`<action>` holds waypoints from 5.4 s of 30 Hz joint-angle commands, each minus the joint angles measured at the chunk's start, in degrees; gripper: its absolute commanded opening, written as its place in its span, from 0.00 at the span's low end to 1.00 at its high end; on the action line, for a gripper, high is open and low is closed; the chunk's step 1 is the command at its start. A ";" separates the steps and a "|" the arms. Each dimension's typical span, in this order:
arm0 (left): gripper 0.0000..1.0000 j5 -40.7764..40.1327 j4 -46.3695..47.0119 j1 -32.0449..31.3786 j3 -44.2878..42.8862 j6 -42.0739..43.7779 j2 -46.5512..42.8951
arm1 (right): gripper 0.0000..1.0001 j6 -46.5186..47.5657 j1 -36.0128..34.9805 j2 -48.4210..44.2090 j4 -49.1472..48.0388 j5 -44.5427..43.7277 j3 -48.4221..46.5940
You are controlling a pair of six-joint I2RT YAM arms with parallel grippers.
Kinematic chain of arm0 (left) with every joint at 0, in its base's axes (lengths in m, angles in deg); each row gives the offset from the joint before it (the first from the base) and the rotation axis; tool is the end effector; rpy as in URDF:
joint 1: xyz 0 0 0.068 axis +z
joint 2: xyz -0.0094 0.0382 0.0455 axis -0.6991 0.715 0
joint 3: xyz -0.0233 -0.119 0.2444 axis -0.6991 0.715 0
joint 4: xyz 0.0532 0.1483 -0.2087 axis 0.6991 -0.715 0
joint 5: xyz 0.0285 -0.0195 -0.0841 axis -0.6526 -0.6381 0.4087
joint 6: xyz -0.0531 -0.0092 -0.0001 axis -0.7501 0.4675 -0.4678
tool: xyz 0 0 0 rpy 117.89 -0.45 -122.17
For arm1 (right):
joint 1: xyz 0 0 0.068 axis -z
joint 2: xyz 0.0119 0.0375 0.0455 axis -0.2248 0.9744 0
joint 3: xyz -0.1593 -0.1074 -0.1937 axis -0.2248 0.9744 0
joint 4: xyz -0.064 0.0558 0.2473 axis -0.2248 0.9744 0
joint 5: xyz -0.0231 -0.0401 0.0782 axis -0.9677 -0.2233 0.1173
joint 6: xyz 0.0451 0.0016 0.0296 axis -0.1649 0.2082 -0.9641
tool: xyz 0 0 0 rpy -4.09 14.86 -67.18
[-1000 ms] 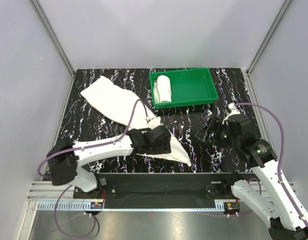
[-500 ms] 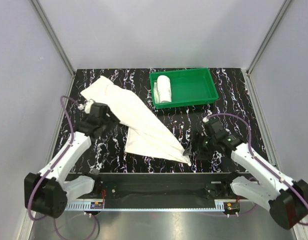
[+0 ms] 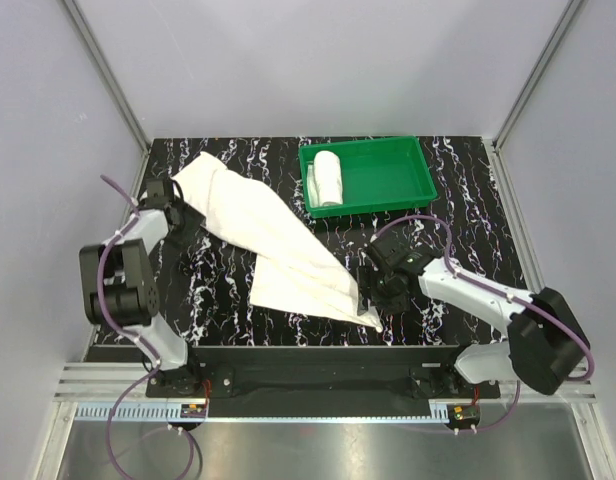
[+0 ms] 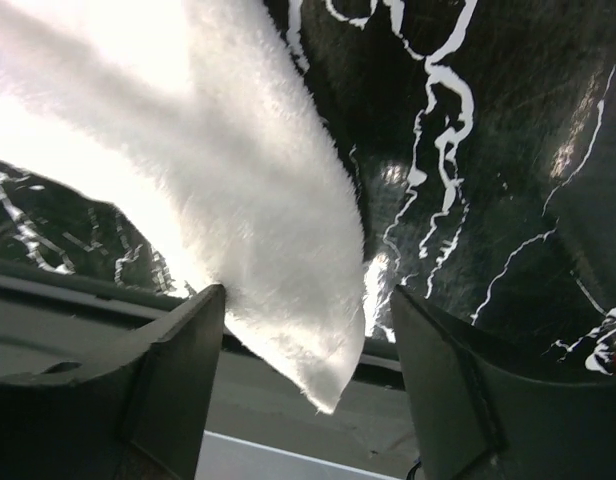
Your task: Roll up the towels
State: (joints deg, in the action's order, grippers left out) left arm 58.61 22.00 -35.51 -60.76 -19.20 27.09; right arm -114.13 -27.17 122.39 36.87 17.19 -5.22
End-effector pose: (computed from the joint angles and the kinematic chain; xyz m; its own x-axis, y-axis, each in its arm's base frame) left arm 0.3294 0.0517 0.1881 -0.4678 -0.8036 -0.3679 -0.7180 0.5883 -0.3721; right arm 0.1755 0.1507 0.1967 -0.9694 -0.0630 -0.2372 -0.1201 0.9646 0.2349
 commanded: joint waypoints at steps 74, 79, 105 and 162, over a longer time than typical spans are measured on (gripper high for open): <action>0.63 -10.68 -21.40 -35.03 13.87 9.06 -27.48 | 0.00 16.06 24.78 2.96 10.10 -12.63 -28.73; 0.65 -12.97 -19.21 -36.61 14.48 9.15 -20.80 | 0.00 15.89 24.87 2.17 10.27 -12.28 -28.11; 0.00 -14.57 -18.75 -39.43 7.92 9.50 -19.53 | 0.00 15.18 26.09 2.17 10.09 -14.21 -27.58; 0.00 27.14 -26.57 4.01 30.85 2.89 -64.13 | 0.00 -2.14 42.90 -26.25 12.99 21.03 9.07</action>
State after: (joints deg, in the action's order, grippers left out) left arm 93.06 -2.70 -27.73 -25.66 -20.27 -43.46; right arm -118.00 17.07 91.81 52.35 33.96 4.07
